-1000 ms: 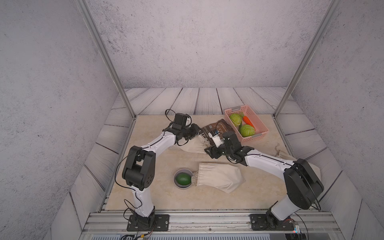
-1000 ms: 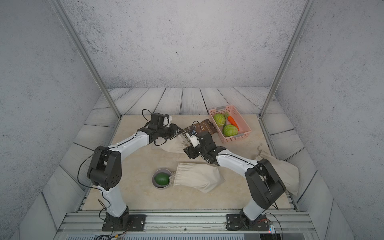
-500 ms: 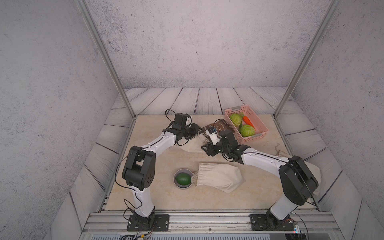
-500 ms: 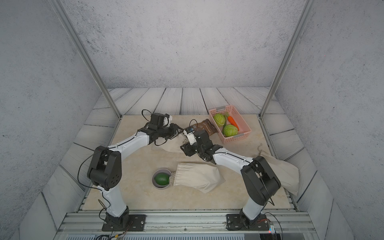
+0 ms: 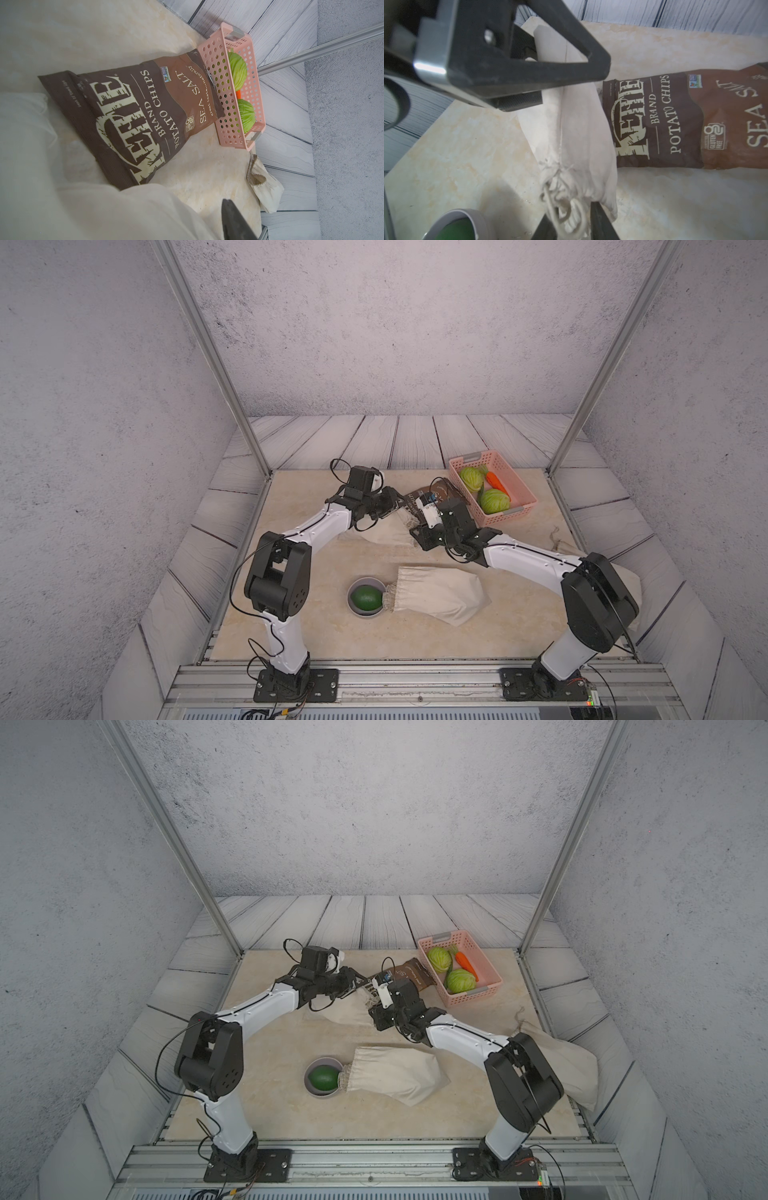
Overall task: Close the soil bag
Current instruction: Move the soil bag to the center of the board.
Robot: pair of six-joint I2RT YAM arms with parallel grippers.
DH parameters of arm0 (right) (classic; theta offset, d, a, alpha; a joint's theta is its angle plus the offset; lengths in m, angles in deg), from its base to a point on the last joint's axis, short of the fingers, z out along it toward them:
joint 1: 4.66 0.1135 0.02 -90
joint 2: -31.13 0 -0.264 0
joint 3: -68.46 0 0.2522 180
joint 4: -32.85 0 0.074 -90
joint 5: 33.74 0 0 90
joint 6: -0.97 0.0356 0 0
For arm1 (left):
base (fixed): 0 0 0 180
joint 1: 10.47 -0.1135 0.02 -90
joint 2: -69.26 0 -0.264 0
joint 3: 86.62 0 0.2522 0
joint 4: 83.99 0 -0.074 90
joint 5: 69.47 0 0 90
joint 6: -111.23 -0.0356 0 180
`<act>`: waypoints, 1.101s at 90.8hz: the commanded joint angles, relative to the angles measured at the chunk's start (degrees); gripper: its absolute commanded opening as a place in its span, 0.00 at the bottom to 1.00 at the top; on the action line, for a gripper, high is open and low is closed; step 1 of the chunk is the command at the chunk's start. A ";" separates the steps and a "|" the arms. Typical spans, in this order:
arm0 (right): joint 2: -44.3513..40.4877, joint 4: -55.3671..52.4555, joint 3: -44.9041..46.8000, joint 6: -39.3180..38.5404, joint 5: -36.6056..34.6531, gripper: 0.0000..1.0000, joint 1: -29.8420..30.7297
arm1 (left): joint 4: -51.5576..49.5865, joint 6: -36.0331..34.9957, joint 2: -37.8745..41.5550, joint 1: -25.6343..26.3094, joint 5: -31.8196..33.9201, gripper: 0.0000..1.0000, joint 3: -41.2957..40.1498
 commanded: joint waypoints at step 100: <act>0.14 -2.86 -3.45 1.58 -0.77 0.26 0.93 | 2.00 1.17 2.37 0.29 -0.09 0.39 -1.98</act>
